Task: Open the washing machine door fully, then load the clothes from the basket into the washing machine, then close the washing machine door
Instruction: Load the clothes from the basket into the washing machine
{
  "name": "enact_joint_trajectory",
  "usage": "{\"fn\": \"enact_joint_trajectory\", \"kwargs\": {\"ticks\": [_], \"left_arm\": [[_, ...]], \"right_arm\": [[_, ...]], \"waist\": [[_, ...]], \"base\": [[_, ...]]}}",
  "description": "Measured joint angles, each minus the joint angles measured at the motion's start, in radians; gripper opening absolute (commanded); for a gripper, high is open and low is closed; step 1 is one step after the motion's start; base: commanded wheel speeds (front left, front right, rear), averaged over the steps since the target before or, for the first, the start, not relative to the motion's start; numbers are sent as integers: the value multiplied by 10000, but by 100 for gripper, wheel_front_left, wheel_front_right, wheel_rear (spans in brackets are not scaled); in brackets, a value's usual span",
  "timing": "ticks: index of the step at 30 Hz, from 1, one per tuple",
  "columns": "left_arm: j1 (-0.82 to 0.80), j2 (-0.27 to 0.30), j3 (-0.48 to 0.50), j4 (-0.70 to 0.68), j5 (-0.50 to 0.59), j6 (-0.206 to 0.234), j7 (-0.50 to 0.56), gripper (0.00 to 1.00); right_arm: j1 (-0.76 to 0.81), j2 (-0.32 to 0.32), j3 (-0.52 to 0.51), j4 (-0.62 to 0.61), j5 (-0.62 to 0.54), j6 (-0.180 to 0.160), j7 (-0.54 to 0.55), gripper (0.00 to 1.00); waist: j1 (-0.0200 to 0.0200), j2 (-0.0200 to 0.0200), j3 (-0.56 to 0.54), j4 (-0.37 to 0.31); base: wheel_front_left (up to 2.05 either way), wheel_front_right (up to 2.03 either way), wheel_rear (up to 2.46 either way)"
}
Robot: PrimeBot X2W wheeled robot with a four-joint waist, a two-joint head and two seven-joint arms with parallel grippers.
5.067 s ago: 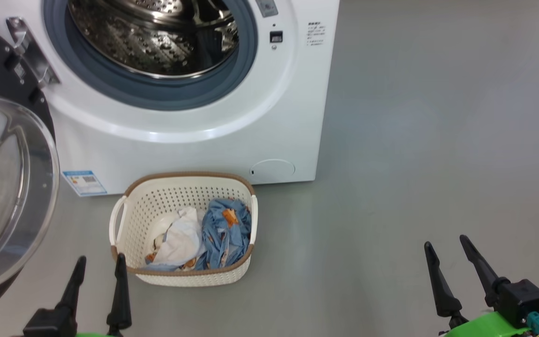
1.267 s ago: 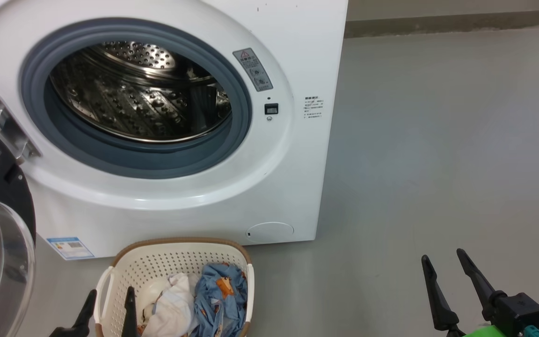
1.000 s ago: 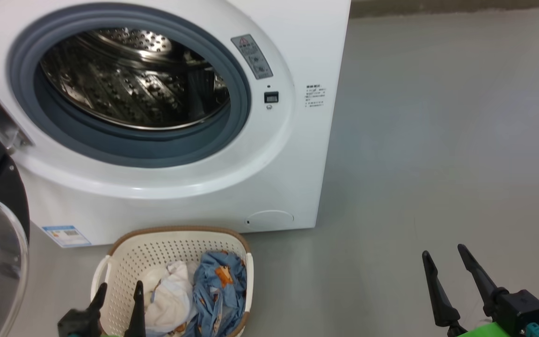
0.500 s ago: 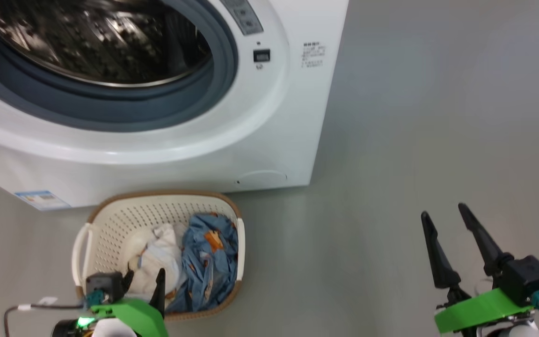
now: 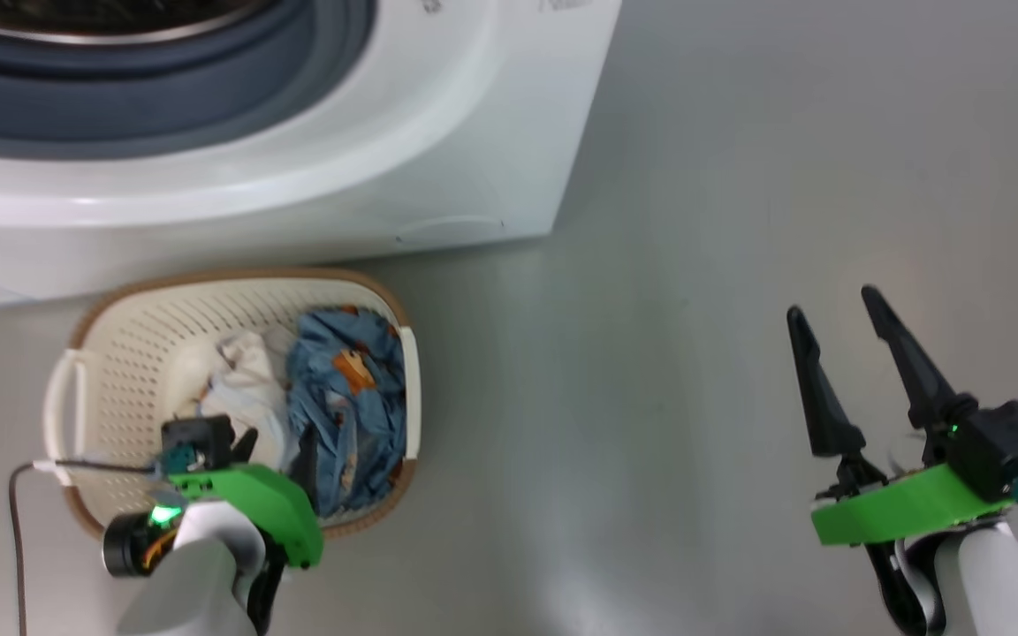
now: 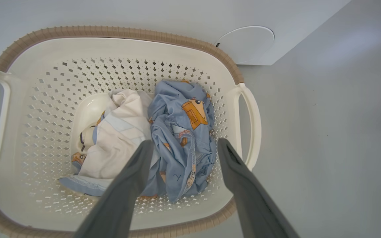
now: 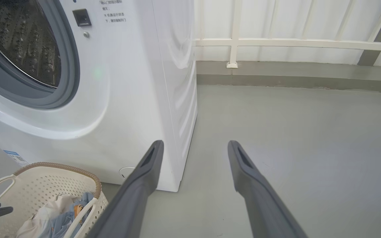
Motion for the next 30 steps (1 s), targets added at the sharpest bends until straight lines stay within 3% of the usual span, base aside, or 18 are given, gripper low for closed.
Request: {"fn": "enact_joint_trajectory", "kwargs": {"ticks": [11,30], "left_arm": [[-1389,52,-190,623,-811,-2,-36,100],[-3312,685,188,1045,-1620,12,-94,100]], "right_arm": [[-739,-35,63,-334,249,0,-4,100],[-1563,-10,314,-909,355,0,-77,100]], "waist": [[-1,0,1762,-555],[-2,0,4288,-1368]], "base": [[0,0,0],[0,0,0]]}}
